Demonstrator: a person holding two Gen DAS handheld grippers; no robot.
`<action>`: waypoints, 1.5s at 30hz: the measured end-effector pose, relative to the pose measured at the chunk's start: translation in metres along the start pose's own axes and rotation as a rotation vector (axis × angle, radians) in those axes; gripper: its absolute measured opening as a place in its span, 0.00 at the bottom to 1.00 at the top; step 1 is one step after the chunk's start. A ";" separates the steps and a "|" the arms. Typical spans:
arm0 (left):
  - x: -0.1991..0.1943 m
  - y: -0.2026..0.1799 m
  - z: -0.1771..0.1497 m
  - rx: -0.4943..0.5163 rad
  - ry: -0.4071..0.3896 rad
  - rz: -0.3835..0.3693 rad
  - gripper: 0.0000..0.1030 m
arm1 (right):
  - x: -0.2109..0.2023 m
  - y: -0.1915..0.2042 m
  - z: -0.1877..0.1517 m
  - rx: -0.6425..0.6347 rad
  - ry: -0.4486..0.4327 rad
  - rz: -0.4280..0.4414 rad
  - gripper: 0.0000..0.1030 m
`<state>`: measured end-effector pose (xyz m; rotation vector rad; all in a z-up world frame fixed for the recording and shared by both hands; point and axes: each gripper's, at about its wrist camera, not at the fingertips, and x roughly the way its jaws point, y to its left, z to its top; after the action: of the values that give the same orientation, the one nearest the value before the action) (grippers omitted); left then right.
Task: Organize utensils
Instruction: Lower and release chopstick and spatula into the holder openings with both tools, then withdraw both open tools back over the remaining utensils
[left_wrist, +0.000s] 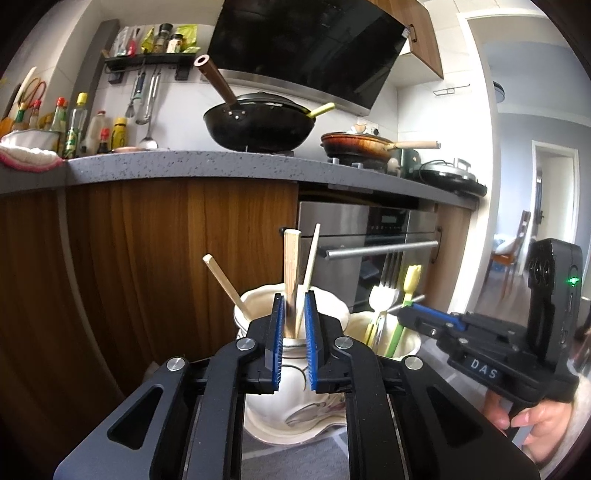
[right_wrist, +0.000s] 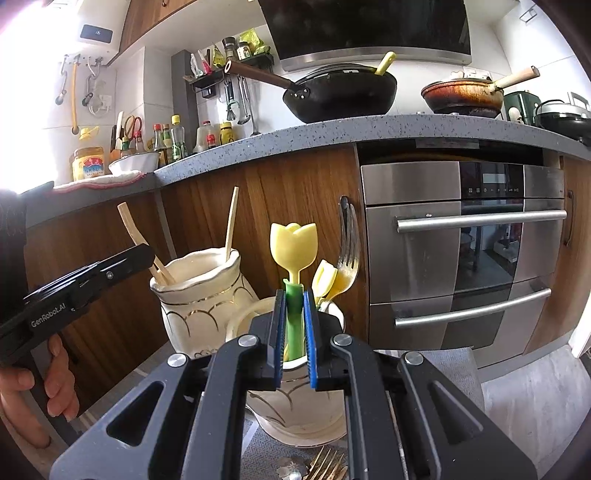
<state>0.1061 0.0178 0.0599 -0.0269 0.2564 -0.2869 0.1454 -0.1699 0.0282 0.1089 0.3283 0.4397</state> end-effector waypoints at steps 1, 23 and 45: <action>0.000 0.000 0.000 0.004 0.000 0.003 0.12 | 0.000 0.000 0.000 0.001 0.001 0.000 0.12; -0.040 0.003 -0.018 -0.027 -0.045 0.122 0.91 | -0.053 -0.009 -0.006 0.075 -0.056 -0.072 0.95; -0.058 -0.007 -0.074 -0.056 0.136 0.130 0.94 | -0.089 -0.024 -0.061 0.103 0.127 -0.208 0.95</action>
<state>0.0311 0.0284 0.0027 -0.0459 0.3995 -0.1521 0.0587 -0.2281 -0.0079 0.1462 0.4827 0.2238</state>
